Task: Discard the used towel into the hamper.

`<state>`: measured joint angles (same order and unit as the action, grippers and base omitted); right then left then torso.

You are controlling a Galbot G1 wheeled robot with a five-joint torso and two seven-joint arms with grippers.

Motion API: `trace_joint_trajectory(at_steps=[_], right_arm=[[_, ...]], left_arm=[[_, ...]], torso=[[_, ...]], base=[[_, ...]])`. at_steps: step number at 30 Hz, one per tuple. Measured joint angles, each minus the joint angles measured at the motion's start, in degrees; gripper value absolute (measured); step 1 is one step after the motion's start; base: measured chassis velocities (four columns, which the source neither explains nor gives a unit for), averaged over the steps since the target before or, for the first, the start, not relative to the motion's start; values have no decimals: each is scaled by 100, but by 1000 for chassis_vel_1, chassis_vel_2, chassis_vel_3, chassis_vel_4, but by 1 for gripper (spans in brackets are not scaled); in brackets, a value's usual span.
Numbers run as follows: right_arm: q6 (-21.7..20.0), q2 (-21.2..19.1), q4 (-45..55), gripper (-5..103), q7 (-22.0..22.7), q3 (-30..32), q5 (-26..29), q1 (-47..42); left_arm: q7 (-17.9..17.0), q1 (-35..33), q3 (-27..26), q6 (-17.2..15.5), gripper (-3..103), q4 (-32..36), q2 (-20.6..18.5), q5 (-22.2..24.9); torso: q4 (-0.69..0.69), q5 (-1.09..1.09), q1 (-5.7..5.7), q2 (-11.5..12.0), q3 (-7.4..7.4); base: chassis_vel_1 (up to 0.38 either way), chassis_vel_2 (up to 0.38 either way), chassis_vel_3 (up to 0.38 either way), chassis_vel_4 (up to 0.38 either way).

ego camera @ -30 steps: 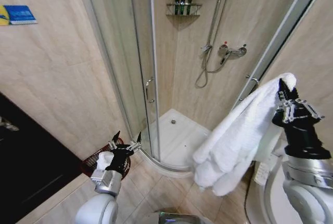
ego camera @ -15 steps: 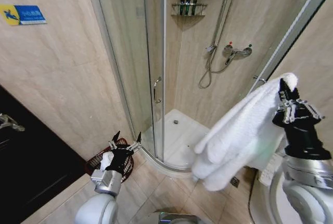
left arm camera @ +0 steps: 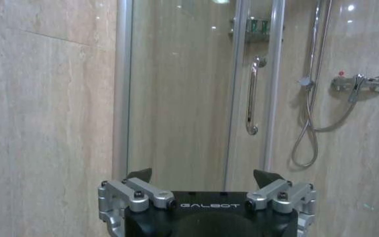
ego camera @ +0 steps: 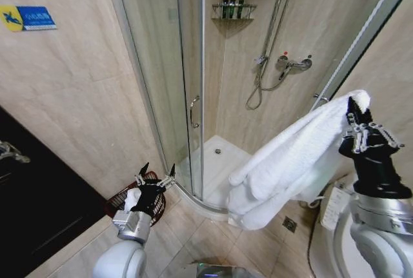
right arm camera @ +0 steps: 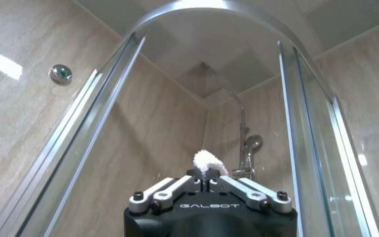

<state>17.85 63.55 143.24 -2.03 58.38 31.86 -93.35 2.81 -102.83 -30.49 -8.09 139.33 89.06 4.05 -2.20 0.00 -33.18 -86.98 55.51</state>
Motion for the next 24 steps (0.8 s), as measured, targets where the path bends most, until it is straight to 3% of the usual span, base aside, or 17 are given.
trace_joint_trajectory(at_steps=[24], right_arm=[[37,-9,0,2,-12,2,33,-8]], left_arm=[[0,0,0,0,100,0,0,0]], torso=[[0,-1,-2,-1,1]], base=[[36,-31,-33,30]])
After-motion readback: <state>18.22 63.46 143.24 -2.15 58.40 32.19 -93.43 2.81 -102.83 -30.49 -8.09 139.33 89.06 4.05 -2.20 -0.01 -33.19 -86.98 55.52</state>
